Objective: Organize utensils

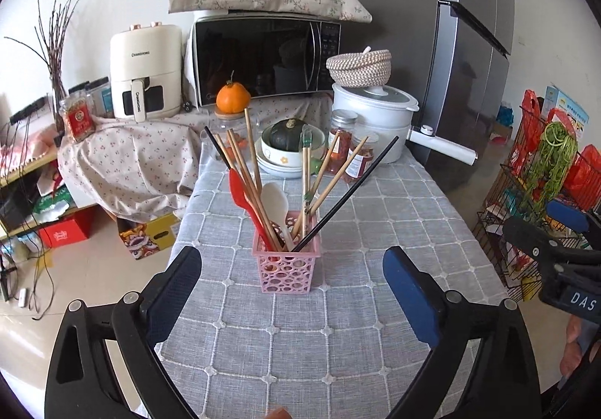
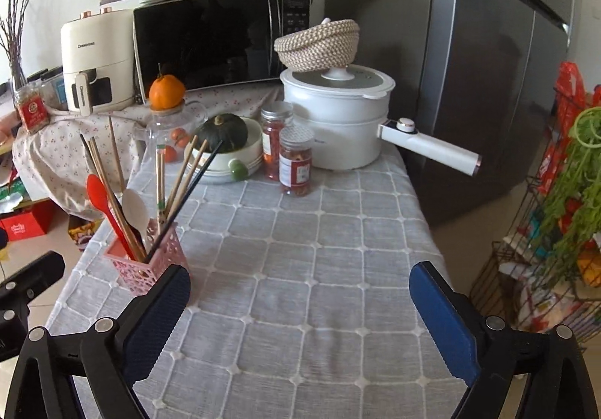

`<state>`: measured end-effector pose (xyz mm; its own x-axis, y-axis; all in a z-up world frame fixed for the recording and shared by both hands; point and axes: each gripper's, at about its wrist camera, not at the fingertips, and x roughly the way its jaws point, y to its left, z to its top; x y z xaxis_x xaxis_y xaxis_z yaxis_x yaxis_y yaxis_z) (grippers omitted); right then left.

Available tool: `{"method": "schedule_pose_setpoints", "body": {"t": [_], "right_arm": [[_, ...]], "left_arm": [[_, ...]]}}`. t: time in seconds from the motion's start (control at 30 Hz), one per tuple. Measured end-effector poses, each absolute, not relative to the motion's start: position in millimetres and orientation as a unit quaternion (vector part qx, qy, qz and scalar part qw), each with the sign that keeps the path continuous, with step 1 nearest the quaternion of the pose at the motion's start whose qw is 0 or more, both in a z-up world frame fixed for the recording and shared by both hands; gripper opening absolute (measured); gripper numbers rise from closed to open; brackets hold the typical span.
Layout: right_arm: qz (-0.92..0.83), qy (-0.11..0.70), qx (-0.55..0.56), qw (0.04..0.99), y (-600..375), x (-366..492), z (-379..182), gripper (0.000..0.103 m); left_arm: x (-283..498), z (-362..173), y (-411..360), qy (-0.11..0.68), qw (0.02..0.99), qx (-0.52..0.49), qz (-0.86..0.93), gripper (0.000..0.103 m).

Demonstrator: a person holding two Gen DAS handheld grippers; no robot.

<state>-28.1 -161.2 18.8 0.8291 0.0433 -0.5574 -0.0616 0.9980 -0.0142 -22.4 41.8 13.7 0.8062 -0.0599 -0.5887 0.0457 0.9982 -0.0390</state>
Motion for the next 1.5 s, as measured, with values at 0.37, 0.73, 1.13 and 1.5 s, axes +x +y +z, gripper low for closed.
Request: {"method": "schedule_pose_setpoints", "body": {"t": [0.37, 0.73, 1.13, 1.5], "right_arm": [[0.031, 0.288, -0.012, 0.957, -172, -25, 19, 0.099], [0.032, 0.304, 0.002, 0.952, -173, -21, 13, 0.099], [0.035, 0.303, -0.001, 0.952, -170, -20, 14, 0.099], [0.039, 0.301, -0.004, 0.953, -162, -17, 15, 0.099]], "left_arm": [[-23, 13, 22, 0.306, 0.952, 0.005, -0.029, 0.099], [-21, 11, 21, 0.315, 0.949, 0.004, -0.031, 0.099], [-18, 11, 23, 0.316, 0.948, 0.004, -0.025, 0.1], [-18, 10, 25, 0.315, 0.949, 0.002, -0.024, 0.1]]}}
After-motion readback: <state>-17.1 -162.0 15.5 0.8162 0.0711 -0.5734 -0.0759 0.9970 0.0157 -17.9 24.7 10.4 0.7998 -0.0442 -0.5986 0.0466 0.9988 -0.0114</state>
